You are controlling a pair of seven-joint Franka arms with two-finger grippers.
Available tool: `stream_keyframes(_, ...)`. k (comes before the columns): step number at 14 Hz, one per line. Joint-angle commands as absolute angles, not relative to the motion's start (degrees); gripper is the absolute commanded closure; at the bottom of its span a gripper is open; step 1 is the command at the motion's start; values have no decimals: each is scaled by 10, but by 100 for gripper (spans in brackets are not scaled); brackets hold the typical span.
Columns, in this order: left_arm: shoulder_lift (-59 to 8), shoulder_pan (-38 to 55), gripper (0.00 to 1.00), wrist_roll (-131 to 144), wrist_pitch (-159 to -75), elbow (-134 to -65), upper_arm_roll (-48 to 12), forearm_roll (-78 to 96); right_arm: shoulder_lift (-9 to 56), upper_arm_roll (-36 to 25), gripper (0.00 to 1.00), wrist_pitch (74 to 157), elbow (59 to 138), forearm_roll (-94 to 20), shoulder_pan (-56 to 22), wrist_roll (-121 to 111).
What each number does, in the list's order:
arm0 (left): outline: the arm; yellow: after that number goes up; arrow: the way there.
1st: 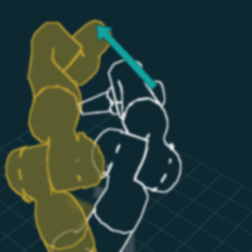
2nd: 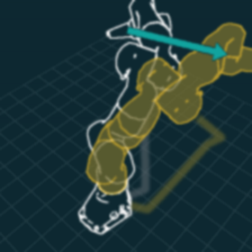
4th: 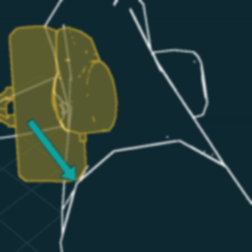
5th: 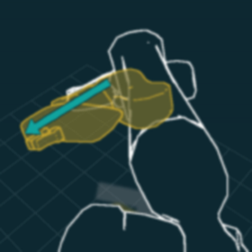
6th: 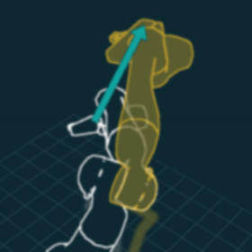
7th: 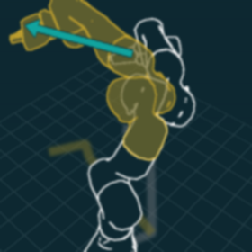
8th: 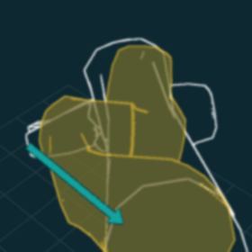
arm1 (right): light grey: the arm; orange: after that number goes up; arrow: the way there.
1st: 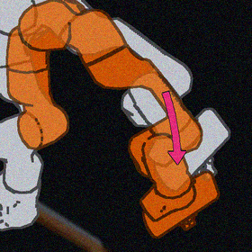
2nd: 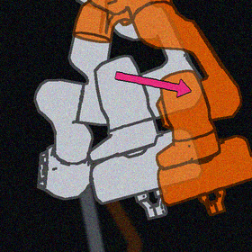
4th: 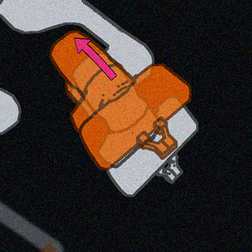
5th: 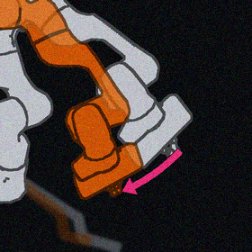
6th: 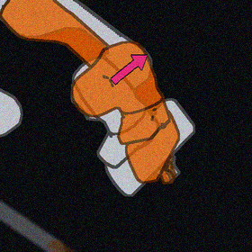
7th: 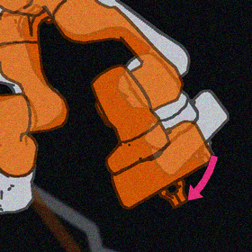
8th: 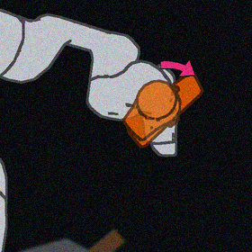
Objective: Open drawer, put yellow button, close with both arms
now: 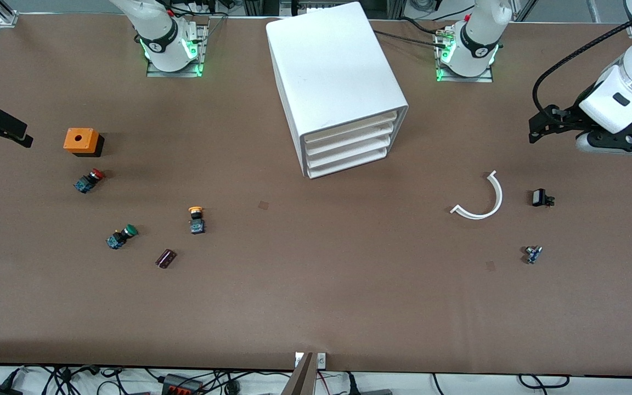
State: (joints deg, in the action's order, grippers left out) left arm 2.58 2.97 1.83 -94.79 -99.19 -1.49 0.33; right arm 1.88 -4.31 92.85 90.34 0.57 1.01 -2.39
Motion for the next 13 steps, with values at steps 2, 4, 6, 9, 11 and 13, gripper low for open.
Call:
stream_keyframes(2, 28, 32, 0, 8, -940, -985, -13, -7, 6, -40, 0, 933, 918, 15, 11, -25)
stream_keyframes(4, 27, 32, 0, 8, -940, -985, -14, -7, 9, -39, 0, 931, 918, 15, 10, -33)
stream_keyframes(6, 27, 32, 0, 9, -940, -985, -14, -6, 10, -39, 0, 931, 918, 11, 7, -37)
stream_keyframes(9, 20, 33, 0, 10, -939, -983, -18, -6, 16, -39, 0, 937, 917, 7, -5, -35)
stream_keyframes(11, 13, 33, 0, 8, -914, -982, -18, 4, 28, -39, 0, 939, 917, 8, -21, -33)
stream_keyframes(13, -2, 40, 0, 3, -877, -968, -19, 33, 44, -39, 0, 947, 916, 8, -38, -30)
